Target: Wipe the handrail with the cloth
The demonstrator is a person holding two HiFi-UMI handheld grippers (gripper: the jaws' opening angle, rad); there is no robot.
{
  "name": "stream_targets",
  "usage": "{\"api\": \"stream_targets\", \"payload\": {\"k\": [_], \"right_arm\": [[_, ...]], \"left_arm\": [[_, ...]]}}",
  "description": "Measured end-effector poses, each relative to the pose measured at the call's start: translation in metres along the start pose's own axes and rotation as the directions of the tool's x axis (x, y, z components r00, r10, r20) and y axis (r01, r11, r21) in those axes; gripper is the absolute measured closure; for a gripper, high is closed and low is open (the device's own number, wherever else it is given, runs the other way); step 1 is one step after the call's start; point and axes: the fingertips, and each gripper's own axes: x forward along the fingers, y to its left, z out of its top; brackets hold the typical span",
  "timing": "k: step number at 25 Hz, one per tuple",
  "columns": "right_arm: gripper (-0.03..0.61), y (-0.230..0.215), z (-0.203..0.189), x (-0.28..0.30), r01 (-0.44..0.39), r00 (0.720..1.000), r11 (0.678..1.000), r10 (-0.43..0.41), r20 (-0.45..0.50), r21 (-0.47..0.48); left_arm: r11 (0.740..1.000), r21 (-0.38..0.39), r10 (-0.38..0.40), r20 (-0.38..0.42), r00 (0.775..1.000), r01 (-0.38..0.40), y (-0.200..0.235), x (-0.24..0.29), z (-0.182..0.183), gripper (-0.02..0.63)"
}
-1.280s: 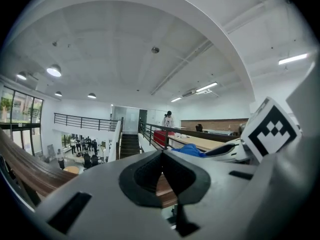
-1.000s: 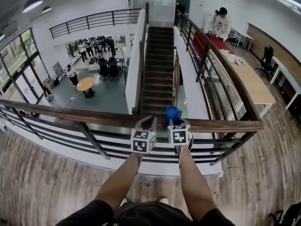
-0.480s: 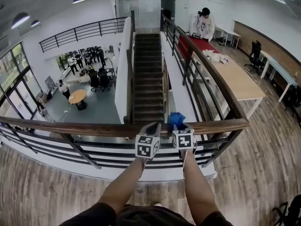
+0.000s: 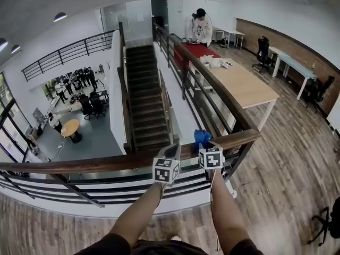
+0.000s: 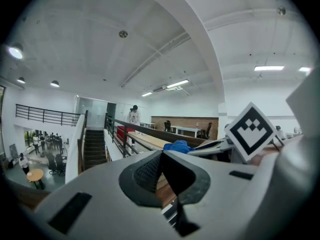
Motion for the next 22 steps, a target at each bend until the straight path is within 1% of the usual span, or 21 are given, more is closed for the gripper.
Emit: {"api": "stream_targets", "payload": {"k": [4,8,11,14,17,20,22], "right_arm": [[0.479,-0.055,-0.005,-0.004,0.064,0.998,0.998,-0.064,-0.026,-0.004],[0.480,-0.109,-0.012,-0.004,0.119,0.992,0.993,-0.118,-0.043,0.004],[0.480,-0.144,-0.015,-0.004,0.156,0.987,0.988,-0.156,-0.050,0.014],[0.479,-0.176,-0.007,-0.006,0.192,0.981,0.981,-0.191,-0.047,0.026],[0.480,-0.211,-0.006,-0.006,0.225,0.974,0.974,-0.223,-0.049,0.038],[0.480,-0.245,-0.017,-0.007,0.261,0.964,0.964,-0.258,-0.063,0.043],[0.480,-0.265,-0.020,-0.008,0.280,0.958,0.959,-0.277,-0.073,0.040]], "left_arm": [[0.997,0.019,-0.074,0.000,0.997,0.074,-0.034,0.034,0.013,0.609],[0.987,0.051,-0.152,0.000,0.988,0.152,-0.074,0.068,0.023,0.609],[0.977,0.048,-0.208,-0.001,0.978,0.208,-0.103,0.089,0.030,0.609],[0.966,0.041,-0.256,-0.006,0.967,0.256,-0.126,0.107,0.039,0.609],[0.958,0.030,-0.286,-0.021,0.958,0.286,-0.143,0.121,0.037,0.609],[0.955,0.026,-0.296,-0.037,0.955,0.297,-0.153,0.130,0.024,0.609],[0.953,0.030,-0.299,-0.042,0.953,0.301,-0.155,0.133,0.022,0.609]]}}
